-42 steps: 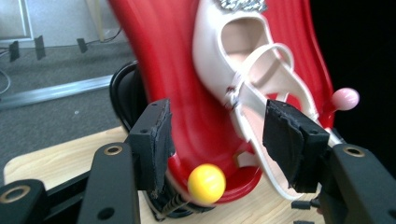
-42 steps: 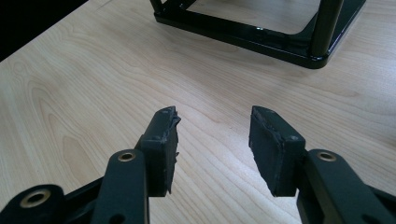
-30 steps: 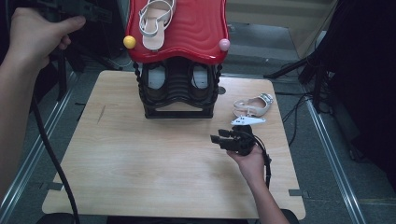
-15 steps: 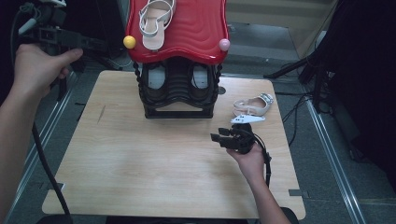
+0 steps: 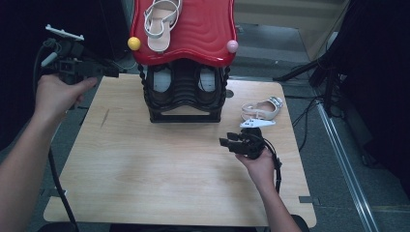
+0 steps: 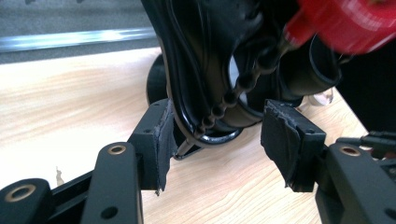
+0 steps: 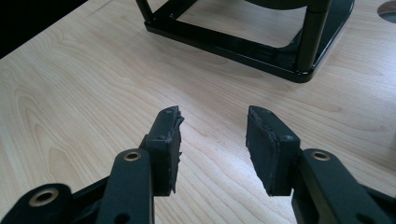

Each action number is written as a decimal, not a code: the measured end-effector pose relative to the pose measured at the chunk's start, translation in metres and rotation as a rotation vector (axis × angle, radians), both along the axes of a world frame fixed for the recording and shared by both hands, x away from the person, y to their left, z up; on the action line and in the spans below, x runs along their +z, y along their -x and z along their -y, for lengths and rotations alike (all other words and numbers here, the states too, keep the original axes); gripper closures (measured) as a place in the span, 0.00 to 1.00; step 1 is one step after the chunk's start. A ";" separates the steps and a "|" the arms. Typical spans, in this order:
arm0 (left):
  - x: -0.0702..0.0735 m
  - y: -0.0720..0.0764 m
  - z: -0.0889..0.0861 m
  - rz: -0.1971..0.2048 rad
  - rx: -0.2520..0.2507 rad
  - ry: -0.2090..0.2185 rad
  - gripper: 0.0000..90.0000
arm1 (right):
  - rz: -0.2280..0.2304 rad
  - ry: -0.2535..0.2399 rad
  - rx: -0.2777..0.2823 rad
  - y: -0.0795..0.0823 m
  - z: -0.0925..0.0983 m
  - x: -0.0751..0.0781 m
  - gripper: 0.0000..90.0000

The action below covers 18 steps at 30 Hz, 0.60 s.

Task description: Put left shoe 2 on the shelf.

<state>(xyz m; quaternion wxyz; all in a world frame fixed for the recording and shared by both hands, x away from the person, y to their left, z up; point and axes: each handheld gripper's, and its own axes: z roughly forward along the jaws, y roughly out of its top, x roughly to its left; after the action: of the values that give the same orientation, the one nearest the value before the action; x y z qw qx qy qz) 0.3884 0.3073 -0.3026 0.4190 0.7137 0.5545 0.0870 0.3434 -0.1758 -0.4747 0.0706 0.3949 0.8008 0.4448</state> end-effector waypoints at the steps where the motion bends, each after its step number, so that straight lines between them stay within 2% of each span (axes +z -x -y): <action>1: -0.004 0.001 0.001 -0.002 -0.004 0.000 0.49 | 0.000 -0.004 -0.002 0.000 0.001 0.000 0.62; 6: -0.023 0.005 0.003 -0.006 -0.014 0.004 0.49 | 0.002 0.004 -0.008 -0.001 0.002 -0.001 0.62; 10: -0.041 0.009 0.005 -0.020 -0.036 0.022 0.50 | 0.002 0.008 -0.011 -0.002 0.003 -0.001 0.62; 16: -0.064 0.017 0.012 -0.031 -0.057 -0.012 0.50 | 0.002 0.007 -0.012 -0.002 0.003 -0.001 0.65; 18: -0.069 0.020 0.014 -0.032 -0.061 -0.007 0.50 | -0.001 0.007 -0.011 -0.002 0.004 -0.001 0.68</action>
<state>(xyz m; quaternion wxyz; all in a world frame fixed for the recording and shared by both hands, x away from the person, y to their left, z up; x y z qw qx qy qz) 0.3683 0.2937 -0.3715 0.4100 0.7332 0.5387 0.0645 0.3455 -0.1793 -0.4759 0.0739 0.3991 0.8002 0.4414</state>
